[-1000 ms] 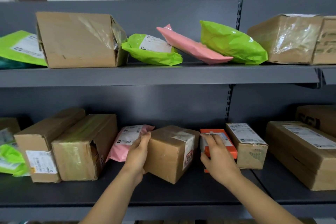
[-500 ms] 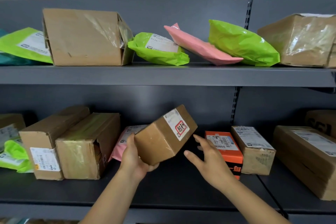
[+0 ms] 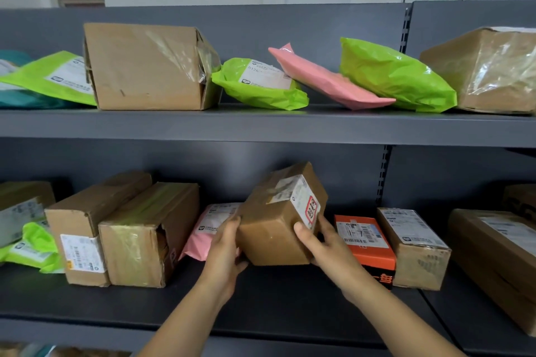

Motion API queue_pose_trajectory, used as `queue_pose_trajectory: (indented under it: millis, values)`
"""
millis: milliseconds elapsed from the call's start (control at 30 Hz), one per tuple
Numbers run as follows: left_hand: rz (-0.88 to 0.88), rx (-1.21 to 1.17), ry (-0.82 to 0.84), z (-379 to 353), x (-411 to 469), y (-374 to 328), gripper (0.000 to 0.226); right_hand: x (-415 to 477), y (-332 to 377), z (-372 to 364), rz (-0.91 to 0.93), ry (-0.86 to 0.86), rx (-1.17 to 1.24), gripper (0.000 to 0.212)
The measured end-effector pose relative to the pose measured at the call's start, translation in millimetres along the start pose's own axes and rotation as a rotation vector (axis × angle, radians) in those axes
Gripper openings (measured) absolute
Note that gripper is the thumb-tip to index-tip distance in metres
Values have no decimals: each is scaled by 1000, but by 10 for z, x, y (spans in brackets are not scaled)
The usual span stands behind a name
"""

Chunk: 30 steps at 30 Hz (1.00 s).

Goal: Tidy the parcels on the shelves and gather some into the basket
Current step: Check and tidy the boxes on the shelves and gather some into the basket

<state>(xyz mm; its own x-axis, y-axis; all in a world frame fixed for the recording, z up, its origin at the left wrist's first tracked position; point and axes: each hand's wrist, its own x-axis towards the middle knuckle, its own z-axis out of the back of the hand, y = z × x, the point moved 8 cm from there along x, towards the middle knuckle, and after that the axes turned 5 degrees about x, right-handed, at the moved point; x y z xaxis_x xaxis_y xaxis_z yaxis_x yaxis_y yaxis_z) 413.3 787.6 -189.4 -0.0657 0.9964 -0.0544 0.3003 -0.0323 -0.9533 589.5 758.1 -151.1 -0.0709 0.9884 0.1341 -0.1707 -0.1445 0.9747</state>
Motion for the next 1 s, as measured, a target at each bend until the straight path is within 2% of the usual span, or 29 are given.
queue_pose_trajectory:
  millis: [100,200,267,400,533,633,700,833,933,1000]
  values:
    - [-77,154,40,-15,-12,-1,34,44,58,21,-26,1,64,66]
    - [-125,194,111,-75,-49,14,28,89,31,50,-73,-12,13,96]
    - [-165,264,161,-120,-97,18,31,98,20,56,-79,-27,-21,100]
    - [-263,496,221,-206,-200,-12,64,90,75,81,-2,-72,-147,108]
    - [-345,561,97,-121,-189,-179,69,-13,172,26,144,-43,-411,127]
    - [-401,640,15,3,-179,-300,102,-102,233,-45,262,-4,-610,133]
    - [-409,670,26,57,-203,-363,115,-151,253,-54,285,4,-647,134]
    - [-472,772,129,96,-291,-479,109,-288,291,-162,321,29,-720,132]
    - [-490,701,195,162,-338,-519,95,-394,317,-267,315,-1,-766,130]
    - [-508,652,237,214,-385,-525,95,-481,335,-359,308,-35,-795,129]
